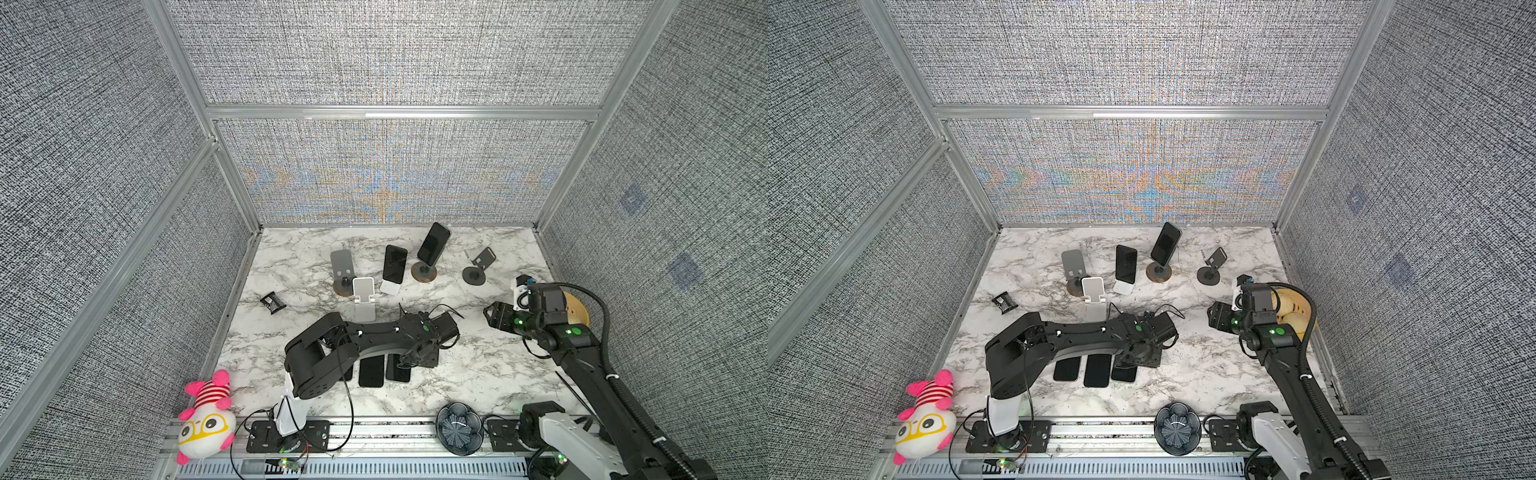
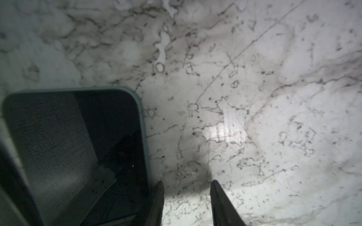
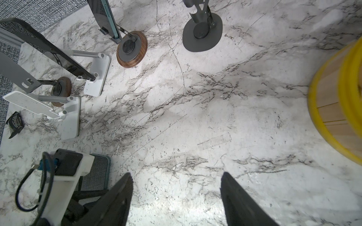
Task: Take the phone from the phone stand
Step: 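Raise the left gripper off the teal-edged phone while the right gripper shifts toward the basket, then reach the left gripper to the black phone on the far white stand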
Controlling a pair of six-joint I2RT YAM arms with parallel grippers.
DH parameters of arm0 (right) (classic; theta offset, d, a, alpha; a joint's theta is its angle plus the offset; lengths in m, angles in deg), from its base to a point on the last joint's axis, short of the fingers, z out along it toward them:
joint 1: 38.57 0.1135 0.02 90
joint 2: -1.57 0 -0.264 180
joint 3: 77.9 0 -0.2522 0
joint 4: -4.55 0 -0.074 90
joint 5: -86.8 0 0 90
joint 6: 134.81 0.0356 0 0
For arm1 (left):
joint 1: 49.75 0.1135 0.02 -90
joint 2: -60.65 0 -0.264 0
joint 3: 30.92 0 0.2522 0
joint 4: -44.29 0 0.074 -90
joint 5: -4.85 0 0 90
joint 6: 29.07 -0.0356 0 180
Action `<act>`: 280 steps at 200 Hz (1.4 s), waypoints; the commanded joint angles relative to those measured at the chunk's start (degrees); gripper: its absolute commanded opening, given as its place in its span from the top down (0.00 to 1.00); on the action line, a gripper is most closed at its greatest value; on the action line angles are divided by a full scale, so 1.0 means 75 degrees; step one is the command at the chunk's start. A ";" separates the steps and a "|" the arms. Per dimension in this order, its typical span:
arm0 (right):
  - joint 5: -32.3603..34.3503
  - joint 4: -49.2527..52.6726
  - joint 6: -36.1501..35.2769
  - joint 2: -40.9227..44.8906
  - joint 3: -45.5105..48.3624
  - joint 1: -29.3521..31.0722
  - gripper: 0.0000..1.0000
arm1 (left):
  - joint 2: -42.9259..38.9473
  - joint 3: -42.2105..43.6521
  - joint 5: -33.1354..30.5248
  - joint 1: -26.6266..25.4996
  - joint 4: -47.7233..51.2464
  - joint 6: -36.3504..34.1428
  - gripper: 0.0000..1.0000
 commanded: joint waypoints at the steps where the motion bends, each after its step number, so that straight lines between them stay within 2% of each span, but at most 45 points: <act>1: -0.0018 0.0156 -0.0112 0.0010 -0.0077 -0.0017 0.28 | -0.0055 0.0188 -0.0238 0.0055 0.0359 0.0101 0.58; 104: -0.0018 0.0333 -0.0176 0.0148 -0.0081 -0.0098 0.28 | -0.0525 0.0910 -0.0432 0.0134 0.0479 0.0270 0.58; 154: -0.0078 0.0326 -0.0118 0.0170 -0.0066 -0.0102 0.28 | -0.0558 0.0482 -0.0575 0.0156 0.0561 0.0095 0.58; 184: -0.0052 0.0368 -0.0124 0.0208 -0.0067 -0.0102 0.28 | -0.0867 0.0006 -0.0884 0.0153 0.0886 -0.0251 0.47; 209: -0.0041 0.0381 -0.0141 0.0216 -0.0065 -0.0114 0.28 | -0.1313 -0.0476 -0.1644 0.0180 0.1340 -0.0773 0.24; 228: -0.0063 0.0352 -0.0129 0.0199 -0.0054 -0.0109 0.28 | -0.1577 -0.0865 -0.2114 0.0382 0.1519 -0.1378 0.13; 257: -0.0162 0.0258 -0.0126 0.0162 -0.0002 -0.0105 0.28 | -0.1853 -0.1231 -0.2502 0.0828 0.1049 -0.2698 0.02; 280: -0.0239 0.0211 -0.0118 0.0162 0.0052 -0.0109 0.28 | -0.1934 -0.1258 -0.2537 0.1303 0.0204 -0.3914 0.02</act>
